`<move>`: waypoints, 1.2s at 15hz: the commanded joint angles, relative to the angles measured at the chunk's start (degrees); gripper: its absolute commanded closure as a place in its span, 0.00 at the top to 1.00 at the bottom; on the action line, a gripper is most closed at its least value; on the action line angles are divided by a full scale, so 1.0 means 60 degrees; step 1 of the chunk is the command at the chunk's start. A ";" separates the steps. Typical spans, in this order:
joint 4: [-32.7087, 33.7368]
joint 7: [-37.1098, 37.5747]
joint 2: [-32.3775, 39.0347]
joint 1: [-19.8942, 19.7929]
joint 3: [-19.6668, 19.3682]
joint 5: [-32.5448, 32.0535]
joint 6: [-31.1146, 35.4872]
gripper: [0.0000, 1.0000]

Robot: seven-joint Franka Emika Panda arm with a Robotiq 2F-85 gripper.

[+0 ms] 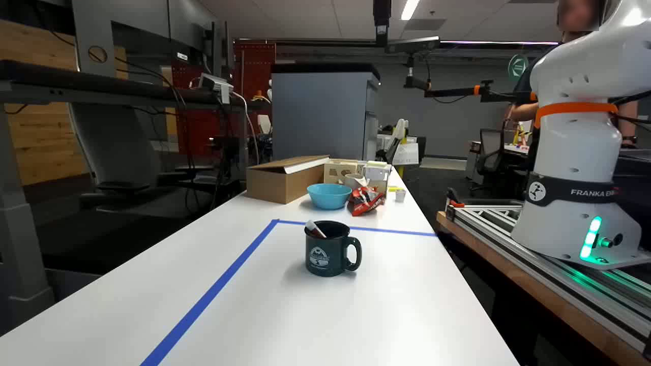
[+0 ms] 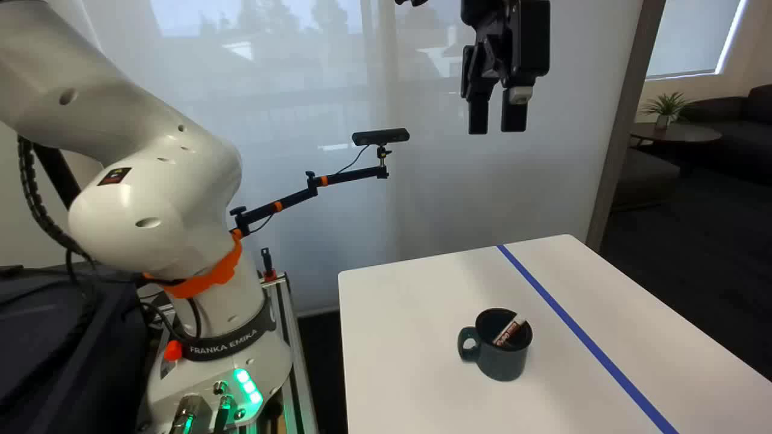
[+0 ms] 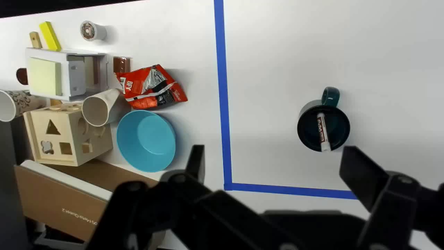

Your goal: Remove the marker from the cup

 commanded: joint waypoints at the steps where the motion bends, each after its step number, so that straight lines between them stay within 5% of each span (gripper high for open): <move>1: 0.0051 0.0107 0.0003 0.0272 -0.0207 -0.0105 -0.0062 1.00; 12: 0.0083 0.0107 -0.0020 0.0271 -0.0206 -0.0105 -0.0063 1.00; 18: -0.0583 0.0799 0.0761 0.0359 -0.0248 -0.0037 0.1564 1.00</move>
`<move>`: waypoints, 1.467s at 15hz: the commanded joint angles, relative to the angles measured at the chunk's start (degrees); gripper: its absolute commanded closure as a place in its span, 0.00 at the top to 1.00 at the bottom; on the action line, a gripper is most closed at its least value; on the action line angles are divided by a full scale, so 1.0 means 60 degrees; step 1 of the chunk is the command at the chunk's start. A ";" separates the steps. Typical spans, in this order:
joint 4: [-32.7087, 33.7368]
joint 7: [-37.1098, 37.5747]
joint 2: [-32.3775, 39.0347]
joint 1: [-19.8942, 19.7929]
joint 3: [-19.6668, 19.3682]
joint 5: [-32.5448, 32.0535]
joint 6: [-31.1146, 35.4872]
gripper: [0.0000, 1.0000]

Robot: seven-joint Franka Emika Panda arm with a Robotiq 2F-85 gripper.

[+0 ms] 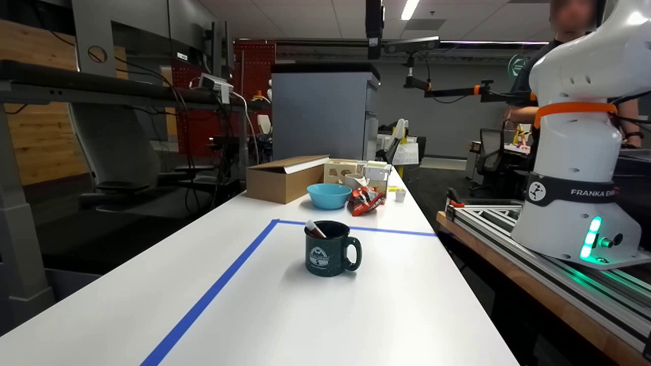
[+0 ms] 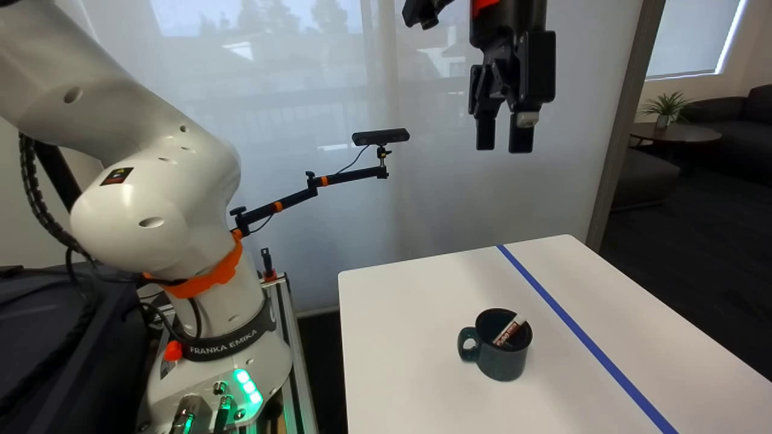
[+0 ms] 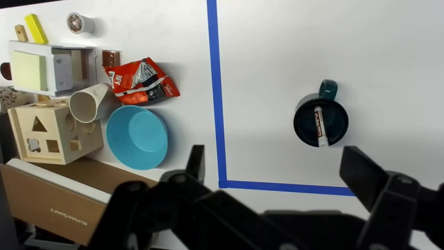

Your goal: Remove the marker from the cup

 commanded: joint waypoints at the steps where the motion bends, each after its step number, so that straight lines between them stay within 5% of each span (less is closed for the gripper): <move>1: -0.0382 0.0643 0.0567 0.0151 -0.0105 -0.0056 0.1135 1.00; 8: -0.1276 0.2458 0.1810 -0.0025 0.0167 -0.0272 0.3953 1.00; 13: -0.1518 0.3437 0.2491 -0.0002 0.0373 -0.0380 0.4897 1.00; 22: -0.2181 0.2657 0.3319 0.0202 0.0139 -0.0041 0.6775 1.00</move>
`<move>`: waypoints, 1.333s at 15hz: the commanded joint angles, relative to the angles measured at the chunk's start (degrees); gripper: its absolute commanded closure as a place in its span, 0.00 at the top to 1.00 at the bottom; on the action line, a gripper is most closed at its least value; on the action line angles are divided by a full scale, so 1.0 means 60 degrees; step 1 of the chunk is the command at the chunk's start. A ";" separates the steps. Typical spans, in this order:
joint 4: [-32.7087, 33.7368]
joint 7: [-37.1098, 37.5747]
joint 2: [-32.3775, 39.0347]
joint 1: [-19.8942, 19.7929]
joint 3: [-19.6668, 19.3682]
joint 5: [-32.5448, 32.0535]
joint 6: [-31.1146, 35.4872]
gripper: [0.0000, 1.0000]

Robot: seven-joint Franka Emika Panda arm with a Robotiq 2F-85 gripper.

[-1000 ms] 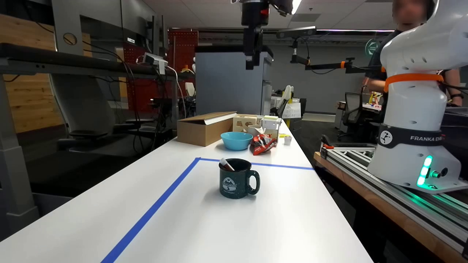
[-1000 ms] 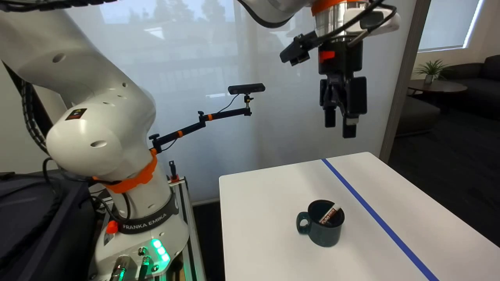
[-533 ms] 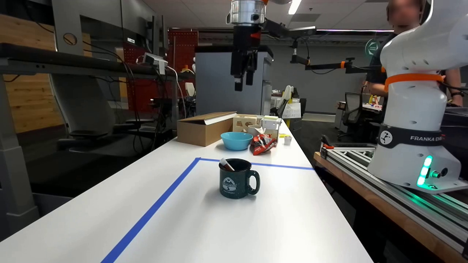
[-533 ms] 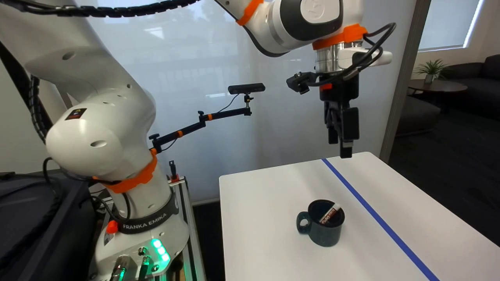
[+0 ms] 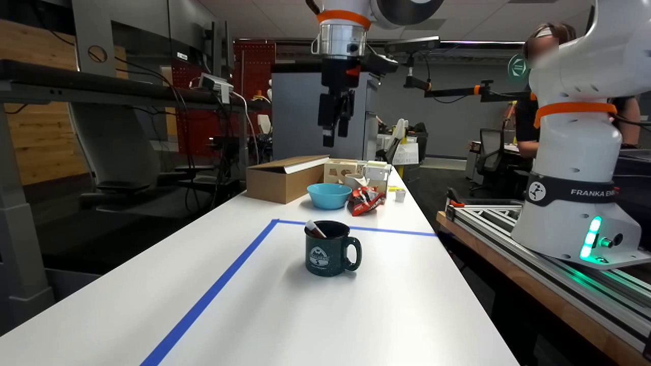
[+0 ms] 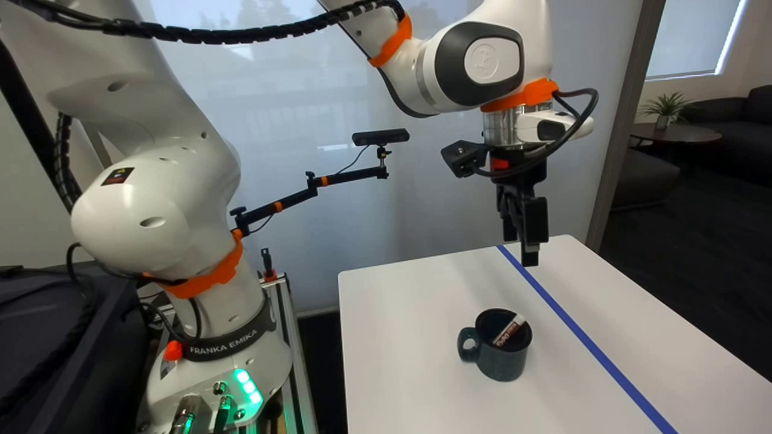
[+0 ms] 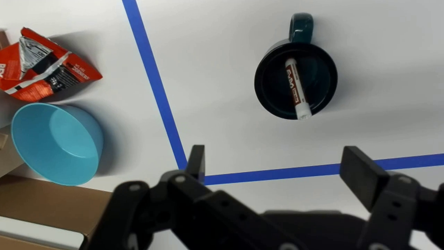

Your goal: Remove the marker from the cup

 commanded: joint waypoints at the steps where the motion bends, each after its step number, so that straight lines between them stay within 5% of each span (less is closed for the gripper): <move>1: -0.0453 -0.0443 0.0304 0.0212 -0.0184 0.0175 0.1207 1.00; 9: -0.1521 -0.1303 0.1138 0.0760 -0.0169 0.0991 0.3202 1.00; 20: -0.1204 -0.1683 0.3122 0.0719 -0.1179 0.0049 0.4761 1.00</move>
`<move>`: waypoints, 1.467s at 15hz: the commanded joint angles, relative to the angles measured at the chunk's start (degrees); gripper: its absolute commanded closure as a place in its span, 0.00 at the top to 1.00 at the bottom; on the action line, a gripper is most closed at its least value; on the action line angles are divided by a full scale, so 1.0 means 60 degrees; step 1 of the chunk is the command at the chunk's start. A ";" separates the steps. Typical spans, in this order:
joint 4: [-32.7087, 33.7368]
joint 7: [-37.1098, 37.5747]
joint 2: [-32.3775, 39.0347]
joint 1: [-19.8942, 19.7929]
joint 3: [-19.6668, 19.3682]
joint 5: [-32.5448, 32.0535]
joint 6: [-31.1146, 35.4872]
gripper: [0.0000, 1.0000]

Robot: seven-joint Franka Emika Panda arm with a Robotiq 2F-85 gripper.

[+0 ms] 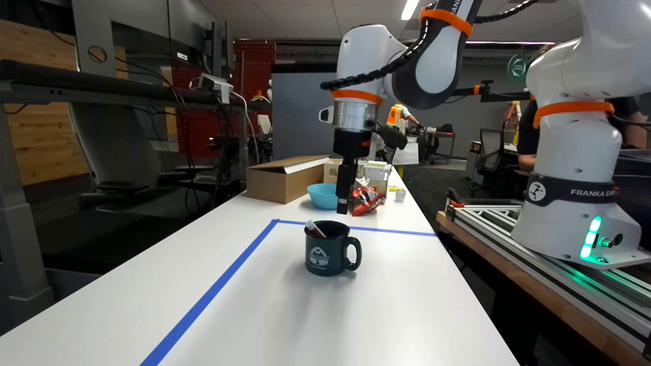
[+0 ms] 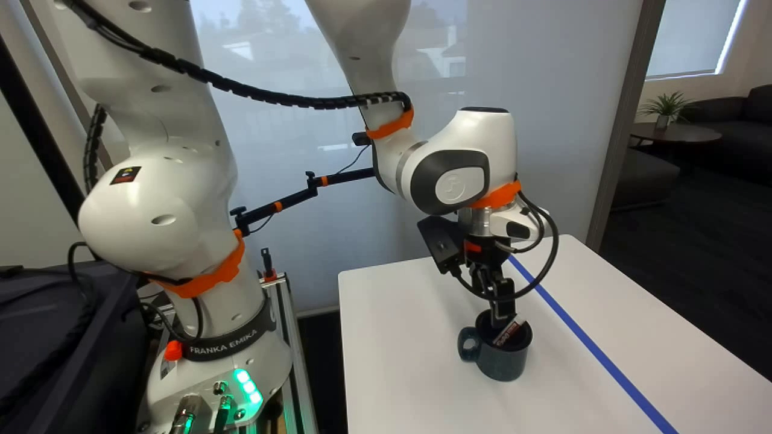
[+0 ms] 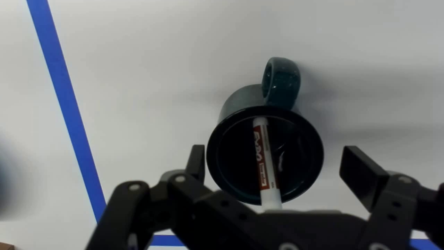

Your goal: Remove the marker from the cup

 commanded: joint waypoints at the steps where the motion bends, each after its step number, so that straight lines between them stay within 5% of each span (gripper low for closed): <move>1: 0.0317 -0.0074 0.0651 0.0126 -0.0558 -0.0502 0.0557 1.00; 8: 0.0731 -0.0902 0.1315 0.0460 -0.1205 -0.0519 0.1340 1.00; 22: 0.1175 -0.2637 0.2141 0.0508 -0.0623 0.0253 0.1910 1.00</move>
